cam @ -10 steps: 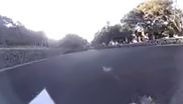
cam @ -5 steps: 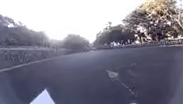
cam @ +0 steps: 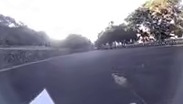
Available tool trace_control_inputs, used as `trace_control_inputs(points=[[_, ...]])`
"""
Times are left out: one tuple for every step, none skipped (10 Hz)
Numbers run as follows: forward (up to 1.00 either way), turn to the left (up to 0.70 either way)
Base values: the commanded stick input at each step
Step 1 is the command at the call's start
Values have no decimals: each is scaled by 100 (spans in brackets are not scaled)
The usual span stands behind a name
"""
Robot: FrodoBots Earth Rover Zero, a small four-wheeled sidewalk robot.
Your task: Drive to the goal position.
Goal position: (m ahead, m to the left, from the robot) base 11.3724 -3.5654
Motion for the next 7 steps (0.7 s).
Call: trace_control_inputs(points=[[85,0],[85,0],[85,0],[85,0],[85,0],[85,0],[85,0]])
